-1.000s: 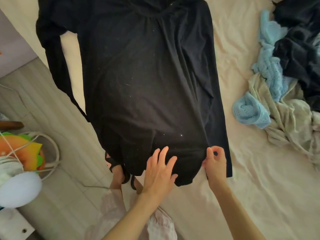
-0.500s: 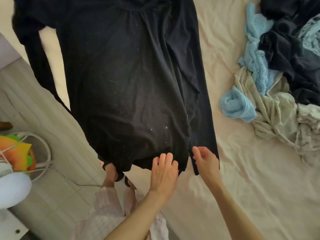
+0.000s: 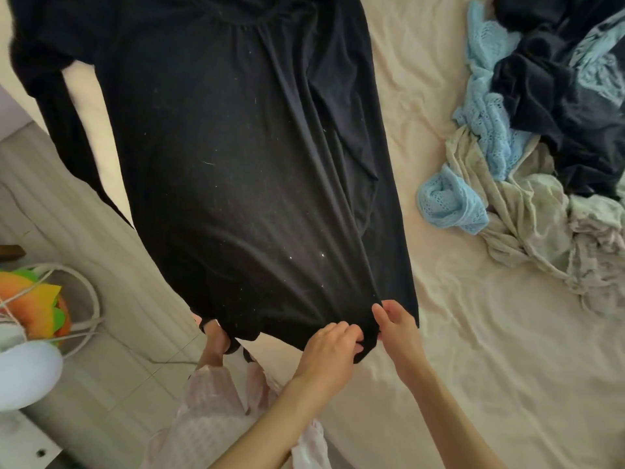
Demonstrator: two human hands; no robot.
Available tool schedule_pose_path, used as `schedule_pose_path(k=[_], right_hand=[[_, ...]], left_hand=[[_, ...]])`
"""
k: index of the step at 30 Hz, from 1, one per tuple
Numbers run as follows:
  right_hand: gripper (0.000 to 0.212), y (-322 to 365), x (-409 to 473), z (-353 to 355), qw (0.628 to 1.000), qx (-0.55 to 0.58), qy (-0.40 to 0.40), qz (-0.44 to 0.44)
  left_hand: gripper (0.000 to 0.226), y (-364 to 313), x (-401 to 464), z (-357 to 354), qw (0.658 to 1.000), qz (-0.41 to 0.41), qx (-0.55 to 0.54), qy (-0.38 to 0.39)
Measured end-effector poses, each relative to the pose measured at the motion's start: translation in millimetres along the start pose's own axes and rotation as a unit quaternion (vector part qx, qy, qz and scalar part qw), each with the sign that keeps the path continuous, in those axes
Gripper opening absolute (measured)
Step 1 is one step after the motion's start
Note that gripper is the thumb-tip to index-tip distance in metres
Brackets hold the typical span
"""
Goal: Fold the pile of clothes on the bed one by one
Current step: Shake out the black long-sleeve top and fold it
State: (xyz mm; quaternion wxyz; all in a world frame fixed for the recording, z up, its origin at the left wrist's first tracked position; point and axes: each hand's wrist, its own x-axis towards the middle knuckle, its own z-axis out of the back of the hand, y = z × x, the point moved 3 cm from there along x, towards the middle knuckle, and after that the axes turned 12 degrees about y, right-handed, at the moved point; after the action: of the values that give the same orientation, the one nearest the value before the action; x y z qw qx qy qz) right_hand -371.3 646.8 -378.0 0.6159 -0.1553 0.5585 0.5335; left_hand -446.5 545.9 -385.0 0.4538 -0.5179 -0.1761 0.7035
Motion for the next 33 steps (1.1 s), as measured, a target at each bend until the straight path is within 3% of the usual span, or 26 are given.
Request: schedule_pose_path(k=[7, 10, 12, 15, 19, 22, 25, 27, 29, 31, 33], right_hand=[[0.016, -35.4, -8.6, 14.2, 0.996, 0.039, -0.054, -0.062], [0.017, -37.8, -8.2, 25.5, 0.993, 0.092, -0.049, -0.051], [0.016, -28.2, -0.6, 25.1, 0.990, 0.132, -0.035, -0.033], [0.022, -15.3, 8.7, 14.3, 0.990, 0.137, -0.030, -0.030], [0.034, -23.9, 0.6, -7.7, 0.990, 0.124, -0.047, -0.040], [0.033, -34.0, -4.4, -26.4, 0.991, 0.118, -0.005, -0.060], [0.030, -34.7, 1.0, -30.0, 0.989, 0.121, -0.045, -0.078], [0.023, -31.5, 5.1, -30.9, 0.987, 0.111, -0.079, -0.085], [0.021, -29.1, 7.4, -32.6, 0.986, 0.097, -0.107, -0.078], [0.021, -28.3, 6.7, -34.1, 0.987, 0.070, -0.130, -0.063], [0.026, -28.9, 4.7, -33.5, 0.987, 0.028, -0.148, -0.047]], left_hand=[[0.024, -15.0, 4.6, -26.3, 0.994, 0.023, -0.033, 0.101], [0.026, -10.1, 8.4, -16.4, 0.993, 0.017, -0.053, 0.107], [0.027, 2.1, 5.2, 2.2, 0.997, 0.005, -0.058, 0.053], [0.025, 34.7, -10.9, 44.8, 0.992, 0.035, -0.048, -0.115], [0.021, 93.8, -37.2, 95.9, 0.956, 0.128, -0.050, -0.258], [0.036, 147.2, -52.1, 125.7, 0.890, 0.255, -0.148, -0.347], [0.050, 190.8, -47.2, 135.3, 0.818, 0.358, -0.321, -0.314], [0.047, 204.1, -39.3, 129.2, 0.799, 0.358, -0.390, -0.287], [0.042, 210.9, -39.9, 123.7, 0.775, 0.372, -0.407, -0.309], [0.046, 218.9, -45.4, 121.1, 0.762, 0.394, -0.415, -0.302], [0.049, 227.3, -48.4, 119.9, 0.779, 0.385, -0.424, -0.255]])
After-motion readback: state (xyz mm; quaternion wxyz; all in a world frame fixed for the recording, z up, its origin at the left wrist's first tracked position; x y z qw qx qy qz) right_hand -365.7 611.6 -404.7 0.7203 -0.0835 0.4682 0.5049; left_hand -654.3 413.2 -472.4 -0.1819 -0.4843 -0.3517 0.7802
